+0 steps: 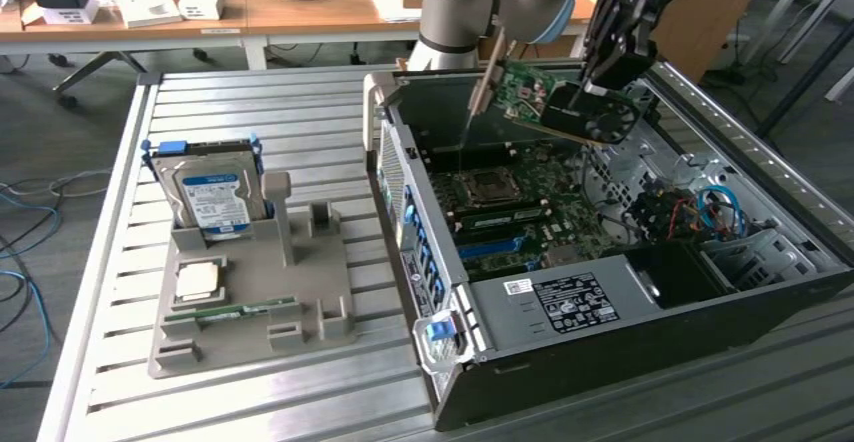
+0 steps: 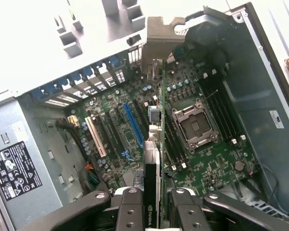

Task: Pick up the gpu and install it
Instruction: 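Insert the gpu into the slot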

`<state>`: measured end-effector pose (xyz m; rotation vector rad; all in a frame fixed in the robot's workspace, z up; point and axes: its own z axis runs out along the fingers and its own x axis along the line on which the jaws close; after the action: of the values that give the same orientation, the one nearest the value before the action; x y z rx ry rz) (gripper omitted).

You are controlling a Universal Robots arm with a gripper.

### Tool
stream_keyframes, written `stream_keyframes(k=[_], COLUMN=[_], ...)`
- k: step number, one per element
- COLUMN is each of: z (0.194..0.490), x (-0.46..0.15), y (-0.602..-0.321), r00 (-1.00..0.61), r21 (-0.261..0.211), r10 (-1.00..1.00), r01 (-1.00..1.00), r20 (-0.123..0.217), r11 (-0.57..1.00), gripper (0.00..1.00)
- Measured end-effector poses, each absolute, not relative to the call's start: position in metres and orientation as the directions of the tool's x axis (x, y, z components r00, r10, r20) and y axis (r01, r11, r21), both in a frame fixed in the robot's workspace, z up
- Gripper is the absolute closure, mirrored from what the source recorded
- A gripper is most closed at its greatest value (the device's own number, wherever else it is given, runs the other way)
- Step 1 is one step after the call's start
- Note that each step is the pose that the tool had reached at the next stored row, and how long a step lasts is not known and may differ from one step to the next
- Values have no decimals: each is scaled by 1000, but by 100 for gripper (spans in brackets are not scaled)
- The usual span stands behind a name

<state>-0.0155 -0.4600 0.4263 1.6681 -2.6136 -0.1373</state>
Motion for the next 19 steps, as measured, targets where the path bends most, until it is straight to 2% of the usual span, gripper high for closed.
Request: stream_keyframes(k=[7,19], z=[426,424], x=[-16,-16], y=[-460,-460], r00=[-379,-212], r21=[84,82], r10=[-925,-977], r01=[-923,-974], r20=[-20,-21], r11=[376,210], gripper=[74,74])
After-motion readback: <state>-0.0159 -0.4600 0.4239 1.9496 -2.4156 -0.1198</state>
